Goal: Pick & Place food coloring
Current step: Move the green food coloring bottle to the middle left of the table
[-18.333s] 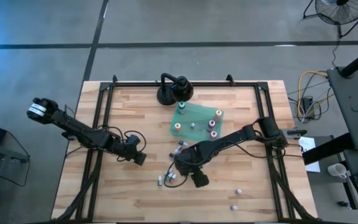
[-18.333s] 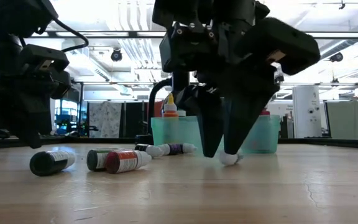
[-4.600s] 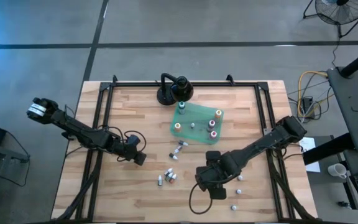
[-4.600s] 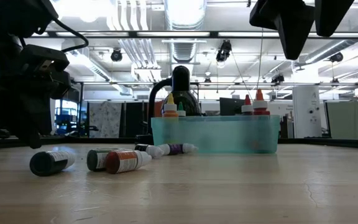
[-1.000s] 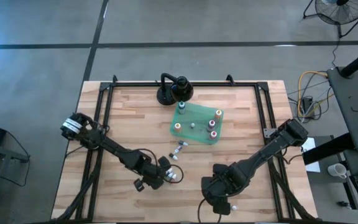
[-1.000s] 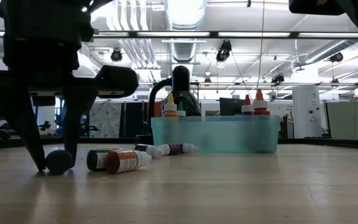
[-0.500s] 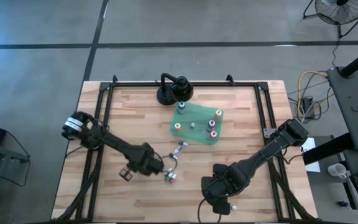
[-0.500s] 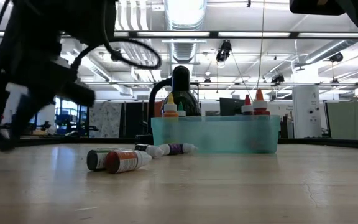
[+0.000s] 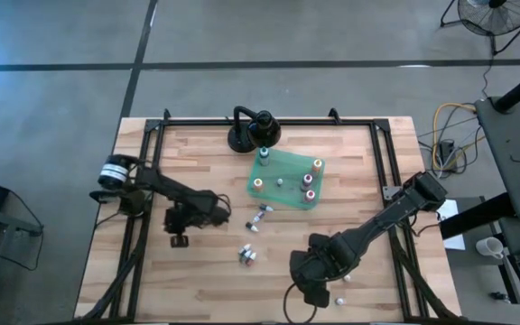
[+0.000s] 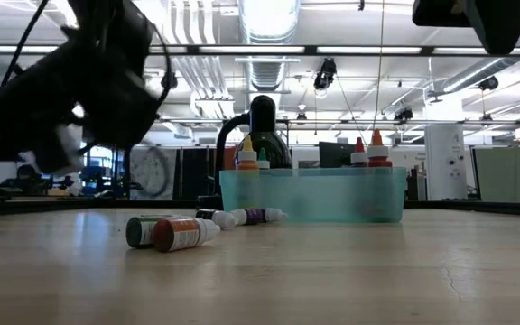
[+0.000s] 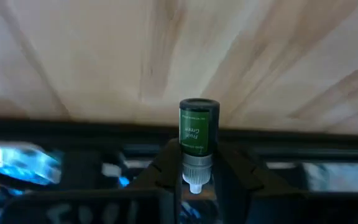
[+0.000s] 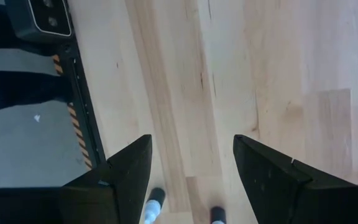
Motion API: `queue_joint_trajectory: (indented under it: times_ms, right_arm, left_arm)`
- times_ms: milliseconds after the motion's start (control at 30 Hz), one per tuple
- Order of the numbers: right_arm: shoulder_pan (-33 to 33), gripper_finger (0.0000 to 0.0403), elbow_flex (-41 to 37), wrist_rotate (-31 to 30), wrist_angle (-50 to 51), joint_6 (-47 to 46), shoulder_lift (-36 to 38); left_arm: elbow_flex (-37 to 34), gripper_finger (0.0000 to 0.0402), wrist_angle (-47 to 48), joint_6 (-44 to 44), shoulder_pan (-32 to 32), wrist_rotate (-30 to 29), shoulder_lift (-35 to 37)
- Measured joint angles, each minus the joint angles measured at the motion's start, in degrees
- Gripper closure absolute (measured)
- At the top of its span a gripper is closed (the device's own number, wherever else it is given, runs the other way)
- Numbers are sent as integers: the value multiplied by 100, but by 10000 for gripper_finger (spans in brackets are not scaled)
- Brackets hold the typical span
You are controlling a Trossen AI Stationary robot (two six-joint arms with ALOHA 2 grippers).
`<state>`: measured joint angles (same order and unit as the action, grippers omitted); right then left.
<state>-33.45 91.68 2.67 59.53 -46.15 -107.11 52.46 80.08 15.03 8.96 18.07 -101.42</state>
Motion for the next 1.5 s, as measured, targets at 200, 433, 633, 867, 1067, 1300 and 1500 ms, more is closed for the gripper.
queue_joint_trajectory:
  times_ms: [200,433,633,867,1067,1300,1500]
  right_arm:
    - [-3,184,0,16,0,8,0]
    - [-3,184,0,-57,-1,92,0]
    - [-1,184,0,-117,-7,91,0]
    - [-1,184,0,-136,-24,85,0]
    - [7,184,0,-140,-33,68,0]
    - [28,184,0,-319,-41,94,0]
    - [26,184,0,-438,-50,164,0]
  left_arm:
    - [-837,358,-13,-145,-101,806,-115]
    - [-1247,358,-685,-73,-101,1638,-214]
    - [-1110,357,-1073,642,-101,1726,-493]
    - [-866,356,-955,531,-104,1674,-569]
    - [-737,332,-941,725,-109,1631,-567]
    - [-603,310,-903,911,-108,1582,-567]
    - [-314,300,-827,913,-108,1468,-564]
